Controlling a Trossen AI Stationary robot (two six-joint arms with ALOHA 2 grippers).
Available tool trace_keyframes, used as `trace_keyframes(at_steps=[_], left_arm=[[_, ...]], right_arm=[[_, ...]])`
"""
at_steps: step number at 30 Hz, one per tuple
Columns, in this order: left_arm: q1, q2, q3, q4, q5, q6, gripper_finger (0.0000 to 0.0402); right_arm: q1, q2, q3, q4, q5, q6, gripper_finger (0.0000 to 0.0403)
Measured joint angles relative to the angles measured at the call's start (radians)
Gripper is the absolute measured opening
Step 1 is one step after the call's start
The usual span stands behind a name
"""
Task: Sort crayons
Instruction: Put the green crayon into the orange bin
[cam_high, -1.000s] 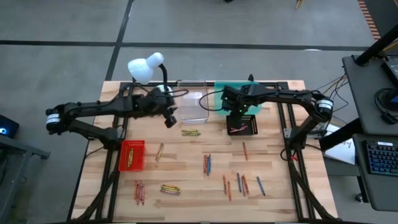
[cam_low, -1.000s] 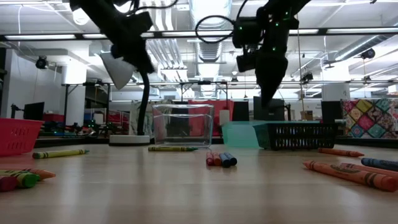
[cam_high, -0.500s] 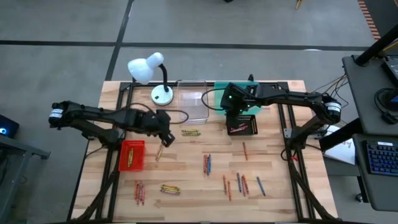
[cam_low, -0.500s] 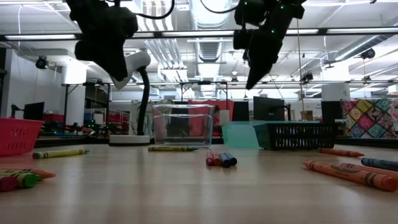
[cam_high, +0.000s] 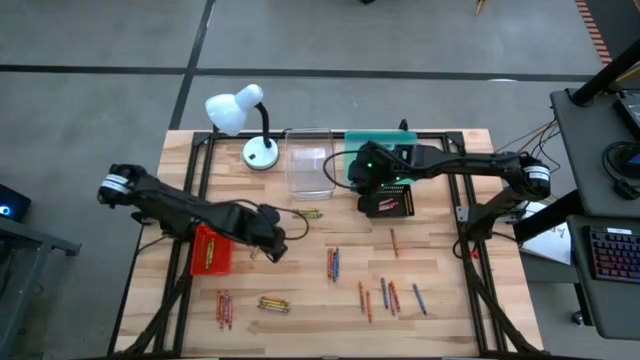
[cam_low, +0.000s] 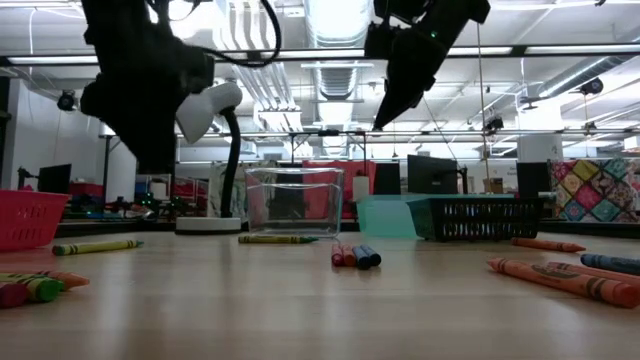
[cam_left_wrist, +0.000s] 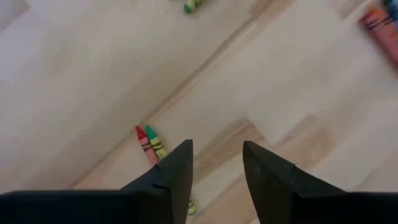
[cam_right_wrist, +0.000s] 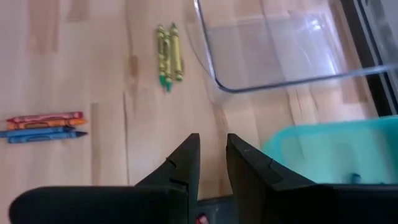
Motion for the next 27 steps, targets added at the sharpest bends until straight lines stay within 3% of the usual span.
trace_keyframes(at_steps=[8, 27], left_arm=[[-0.011, 0.089, 0.000, -0.021, -0.001, -0.004, 0.0164], [-0.020, 0.216, 0.000, -0.081, -0.013, -0.041, 0.0166]], right_arm=[[0.055, 0.000, -0.004, 0.031, 0.000, 0.015, 0.0068], [0.070, 0.001, -0.015, 0.061, 0.004, 0.036, 0.0068]])
